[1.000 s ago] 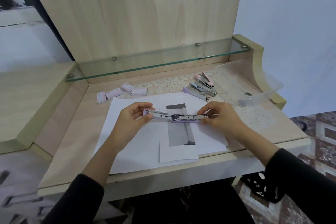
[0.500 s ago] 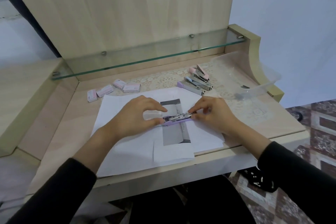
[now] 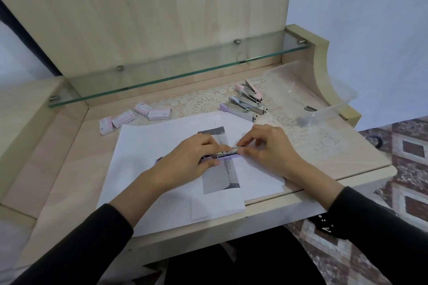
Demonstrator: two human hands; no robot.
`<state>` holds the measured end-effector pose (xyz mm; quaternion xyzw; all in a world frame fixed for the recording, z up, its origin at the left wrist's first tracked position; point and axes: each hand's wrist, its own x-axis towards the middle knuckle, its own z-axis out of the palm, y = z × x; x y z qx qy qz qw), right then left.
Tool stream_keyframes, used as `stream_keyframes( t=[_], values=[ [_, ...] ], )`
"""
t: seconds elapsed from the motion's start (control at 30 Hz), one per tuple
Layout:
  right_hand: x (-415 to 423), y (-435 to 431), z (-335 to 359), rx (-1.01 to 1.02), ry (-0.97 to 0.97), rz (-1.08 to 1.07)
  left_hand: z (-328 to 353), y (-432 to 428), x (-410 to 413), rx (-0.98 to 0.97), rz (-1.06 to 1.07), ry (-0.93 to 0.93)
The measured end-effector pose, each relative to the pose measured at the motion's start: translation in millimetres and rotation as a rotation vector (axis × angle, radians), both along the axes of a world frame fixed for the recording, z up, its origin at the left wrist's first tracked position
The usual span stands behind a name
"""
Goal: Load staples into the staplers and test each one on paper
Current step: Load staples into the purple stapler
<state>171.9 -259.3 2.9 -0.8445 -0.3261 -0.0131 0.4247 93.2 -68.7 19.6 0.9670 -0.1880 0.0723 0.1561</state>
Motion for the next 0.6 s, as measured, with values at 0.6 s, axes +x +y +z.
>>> stream_keyframes(
  t=[0.6],
  values=[
    [0.1,0.5,-0.3,-0.009,-0.048,0.022,-1.4,1.4,1.3,-0.002,0.0,-0.051]
  ],
)
